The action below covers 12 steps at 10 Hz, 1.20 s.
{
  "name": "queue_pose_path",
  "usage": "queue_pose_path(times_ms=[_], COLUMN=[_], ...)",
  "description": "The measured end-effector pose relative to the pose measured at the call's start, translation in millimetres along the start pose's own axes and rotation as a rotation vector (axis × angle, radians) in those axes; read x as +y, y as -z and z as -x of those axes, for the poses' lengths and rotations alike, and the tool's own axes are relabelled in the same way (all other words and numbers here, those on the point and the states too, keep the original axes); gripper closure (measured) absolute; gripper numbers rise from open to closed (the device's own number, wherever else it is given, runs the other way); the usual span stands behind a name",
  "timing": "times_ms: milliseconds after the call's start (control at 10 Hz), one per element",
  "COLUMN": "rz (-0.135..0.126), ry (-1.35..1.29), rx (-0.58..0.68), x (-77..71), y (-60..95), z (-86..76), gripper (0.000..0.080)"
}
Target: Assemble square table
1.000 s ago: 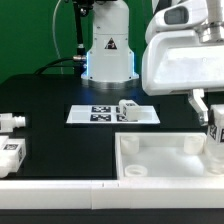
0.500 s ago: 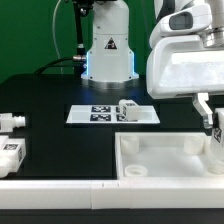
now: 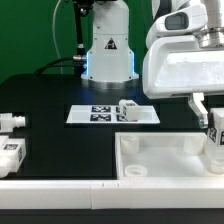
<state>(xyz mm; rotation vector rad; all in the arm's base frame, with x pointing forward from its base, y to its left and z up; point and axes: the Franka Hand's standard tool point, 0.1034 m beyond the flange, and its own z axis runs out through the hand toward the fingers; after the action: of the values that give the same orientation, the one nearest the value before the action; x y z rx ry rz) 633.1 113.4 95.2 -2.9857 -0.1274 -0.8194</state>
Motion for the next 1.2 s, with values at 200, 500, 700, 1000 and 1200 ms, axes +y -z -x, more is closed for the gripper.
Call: queue_pose_path(times_ms=[200,500,700,1000,1200], rz=[0.003,0.005,0.007,0.013,0.012], ry=[0.002,0.005,0.007,-0.011,-0.011], rx=[0.004,-0.011,0.003,0.039,0.027], x=[2.7,2.6,2.3,1.3,1.3], y=[-2.1,-10.4,-12.5,-13.2,-14.1], z=[1.1,10.4,11.6,9.7,10.9], gripper=[0.0512,0.0512,0.0512,0.0512,0.0512])
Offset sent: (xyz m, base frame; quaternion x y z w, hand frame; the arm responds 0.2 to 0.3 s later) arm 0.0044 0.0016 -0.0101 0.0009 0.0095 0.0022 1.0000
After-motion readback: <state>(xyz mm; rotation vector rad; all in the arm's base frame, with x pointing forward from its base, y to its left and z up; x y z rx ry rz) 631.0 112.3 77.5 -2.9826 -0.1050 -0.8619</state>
